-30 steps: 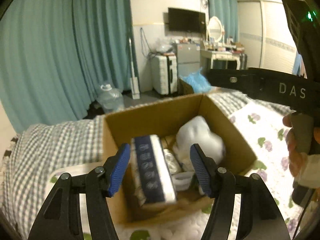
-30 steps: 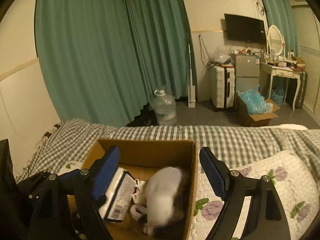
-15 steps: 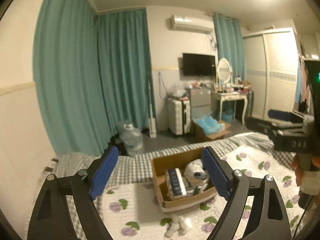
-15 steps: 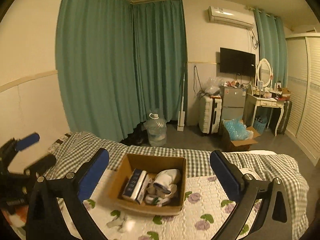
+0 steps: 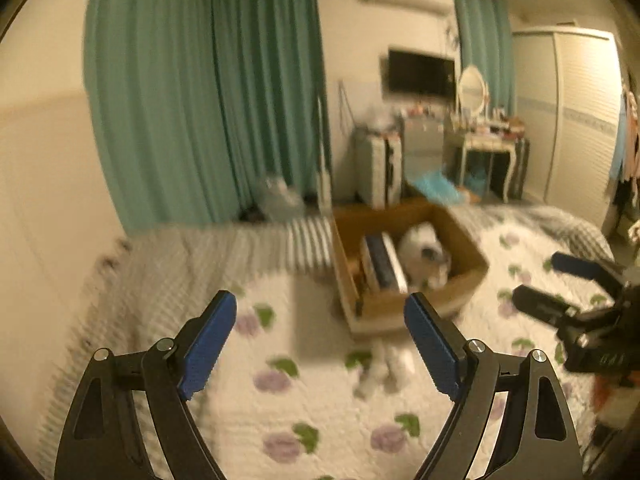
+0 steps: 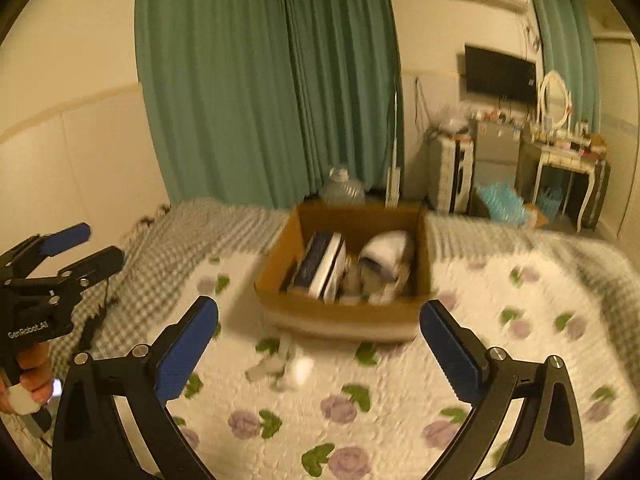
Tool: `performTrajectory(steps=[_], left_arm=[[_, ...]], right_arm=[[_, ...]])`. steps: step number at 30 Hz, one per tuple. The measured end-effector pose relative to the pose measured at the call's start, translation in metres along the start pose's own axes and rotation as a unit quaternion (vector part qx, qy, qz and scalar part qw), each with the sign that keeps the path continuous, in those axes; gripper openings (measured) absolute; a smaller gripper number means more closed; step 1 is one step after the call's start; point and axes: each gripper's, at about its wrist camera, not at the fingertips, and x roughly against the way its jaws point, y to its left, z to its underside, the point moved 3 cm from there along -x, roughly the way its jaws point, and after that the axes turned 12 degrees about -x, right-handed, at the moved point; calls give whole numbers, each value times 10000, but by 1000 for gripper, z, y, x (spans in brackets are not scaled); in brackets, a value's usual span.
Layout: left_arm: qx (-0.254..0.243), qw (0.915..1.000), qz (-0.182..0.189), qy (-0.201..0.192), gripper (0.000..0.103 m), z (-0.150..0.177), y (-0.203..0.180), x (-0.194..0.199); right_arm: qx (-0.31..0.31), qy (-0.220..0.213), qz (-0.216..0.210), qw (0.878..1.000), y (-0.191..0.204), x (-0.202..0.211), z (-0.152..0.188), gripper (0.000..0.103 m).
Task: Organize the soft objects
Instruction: 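Grasp the white fluffy piece with right tool while left tool grasps white plastic toy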
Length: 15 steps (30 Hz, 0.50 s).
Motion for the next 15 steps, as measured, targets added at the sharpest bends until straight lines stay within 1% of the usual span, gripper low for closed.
performTrajectory(steps=[1, 2, 3, 6, 7, 8, 10, 12, 13, 15], left_arm=[[87, 9998, 34, 153, 87, 8, -3, -17], [154, 9996, -15, 233, 87, 15, -6, -30], [179, 9994, -79, 271, 87, 21, -8, -39], [108, 9991, -154, 368, 87, 43, -17, -71], [68, 9990, -135, 411, 87, 50, -17, -78], [15, 9987, -84, 496, 87, 59, -20, -89], [-48, 9980, 2, 632, 87, 73, -22, -104], [-87, 9971, 37, 756, 87, 82, -22, -116], [-101, 9966, 45, 817, 87, 88, -21, -123], [-86, 9960, 89, 884, 87, 93, -18, -131]], right_arm=[[-42, 114, -13, 9999, -2, -15, 13, 102], [-74, 240, -18, 9997, -5, -27, 23, 102], [-89, 431, -3, 9990, -8, -45, 35, 101], [-41, 683, 88, 9976, -13, -81, 58, 98], [-37, 729, 106, 9973, -14, -90, 63, 95], [-58, 805, 108, 9967, -15, -102, 70, 89], [-137, 941, 83, 9954, -18, -122, 79, 83], [-194, 1100, 86, 9937, -21, -141, 90, 78], [-199, 1191, 82, 9926, -21, -151, 96, 74], [-222, 1382, 68, 9901, -23, -168, 106, 71]])
